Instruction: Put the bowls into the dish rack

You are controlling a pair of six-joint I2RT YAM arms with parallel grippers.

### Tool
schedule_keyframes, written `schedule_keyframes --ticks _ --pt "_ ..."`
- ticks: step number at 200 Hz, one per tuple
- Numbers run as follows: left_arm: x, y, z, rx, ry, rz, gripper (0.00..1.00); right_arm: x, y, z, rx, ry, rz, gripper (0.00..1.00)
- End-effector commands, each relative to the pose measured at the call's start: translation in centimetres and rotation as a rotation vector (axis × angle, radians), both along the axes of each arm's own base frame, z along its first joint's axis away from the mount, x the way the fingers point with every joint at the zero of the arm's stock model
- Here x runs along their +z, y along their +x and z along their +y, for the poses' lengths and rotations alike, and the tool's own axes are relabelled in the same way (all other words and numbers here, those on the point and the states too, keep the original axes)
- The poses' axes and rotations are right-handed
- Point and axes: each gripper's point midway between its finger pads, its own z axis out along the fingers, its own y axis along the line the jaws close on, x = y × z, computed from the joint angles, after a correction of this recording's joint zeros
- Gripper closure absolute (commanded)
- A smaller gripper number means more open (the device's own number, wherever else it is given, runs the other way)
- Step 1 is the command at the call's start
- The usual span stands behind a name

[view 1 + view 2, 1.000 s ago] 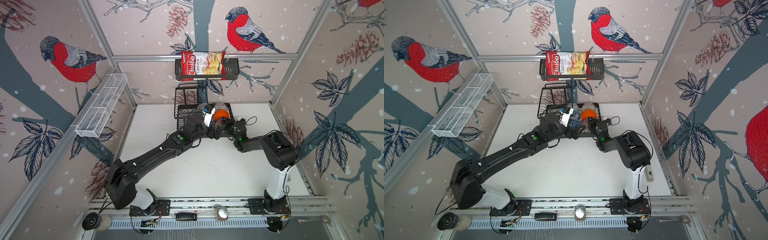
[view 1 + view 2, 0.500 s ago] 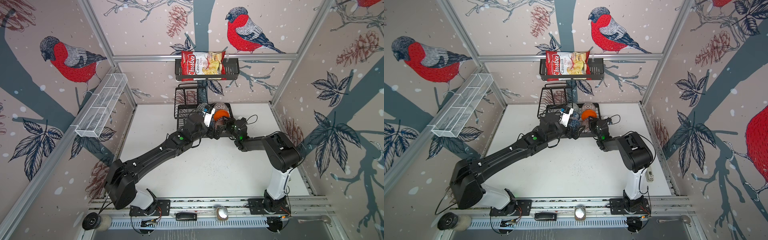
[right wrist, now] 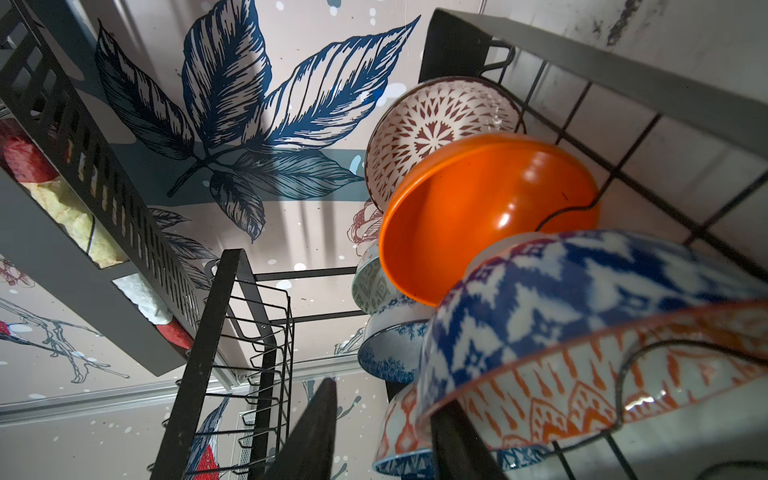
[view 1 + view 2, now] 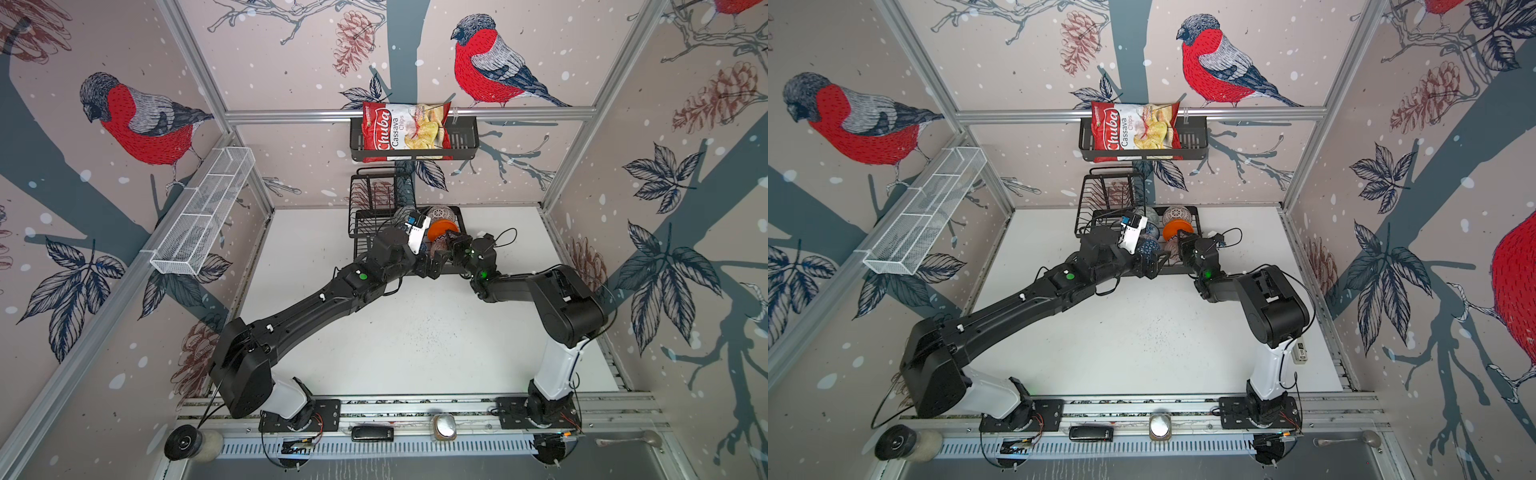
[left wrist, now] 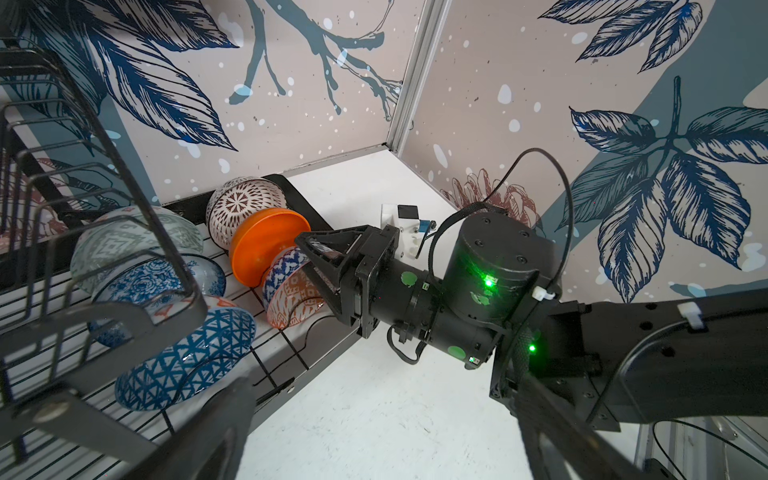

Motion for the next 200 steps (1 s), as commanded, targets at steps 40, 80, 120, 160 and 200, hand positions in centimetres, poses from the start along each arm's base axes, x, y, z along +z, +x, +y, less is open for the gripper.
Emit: schedule_keyframes --ticks 40,80,120,160,200 --pt "0.6 -0.1 -0.3 -0.012 -0.022 -0.012 0.02 0.5 0.3 0.5 0.029 0.005 -0.025 0.59" --pt "0.6 -0.1 -0.4 -0.012 -0.023 -0.012 0.02 -0.2 0.3 0.8 0.038 0.01 -0.008 0.55" --pt "0.6 0.0 -0.3 -0.01 -0.023 -0.012 0.02 -0.5 0.3 0.9 0.045 0.011 0.001 0.53" --pt "0.7 -0.1 -0.4 -0.015 -0.026 -0.011 0.02 -0.2 0.1 0.7 0.042 0.004 0.001 0.48" --pt "0.7 -0.1 -0.3 -0.012 -0.026 -0.013 0.02 0.1 -0.2 0.5 0.039 -0.002 -0.004 0.42"
